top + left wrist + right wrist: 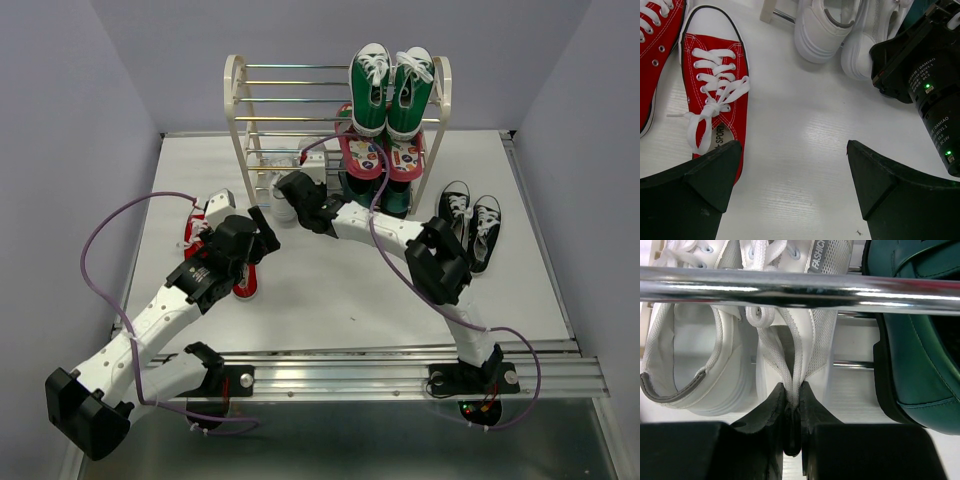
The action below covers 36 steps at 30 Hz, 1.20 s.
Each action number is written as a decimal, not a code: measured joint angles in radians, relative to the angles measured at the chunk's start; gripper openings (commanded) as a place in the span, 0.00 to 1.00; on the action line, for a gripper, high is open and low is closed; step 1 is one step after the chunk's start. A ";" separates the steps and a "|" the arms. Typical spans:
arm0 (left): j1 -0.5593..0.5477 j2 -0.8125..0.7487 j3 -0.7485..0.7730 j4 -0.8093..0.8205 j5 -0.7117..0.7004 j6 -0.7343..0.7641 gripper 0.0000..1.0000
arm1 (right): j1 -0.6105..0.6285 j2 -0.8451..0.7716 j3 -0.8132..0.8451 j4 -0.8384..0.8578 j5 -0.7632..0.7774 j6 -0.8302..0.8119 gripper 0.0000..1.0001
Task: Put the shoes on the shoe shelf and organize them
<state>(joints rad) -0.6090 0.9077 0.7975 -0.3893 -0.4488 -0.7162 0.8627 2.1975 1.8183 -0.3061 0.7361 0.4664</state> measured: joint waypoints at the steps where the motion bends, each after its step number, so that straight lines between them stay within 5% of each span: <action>1: 0.000 0.000 0.000 0.000 0.000 0.000 0.99 | 0.000 0.001 0.000 0.003 0.002 0.000 0.11; 22: 0.000 -0.002 -0.004 0.001 0.000 0.000 0.99 | -0.019 0.039 0.001 0.043 0.016 -0.007 0.24; 36: 0.000 -0.002 -0.004 0.001 0.000 0.000 0.99 | -0.024 0.039 0.013 0.078 0.024 -0.005 0.59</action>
<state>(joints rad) -0.6090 0.9054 0.7933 -0.3885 -0.4484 -0.7158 0.8391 2.2360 1.8317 -0.2283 0.7597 0.4618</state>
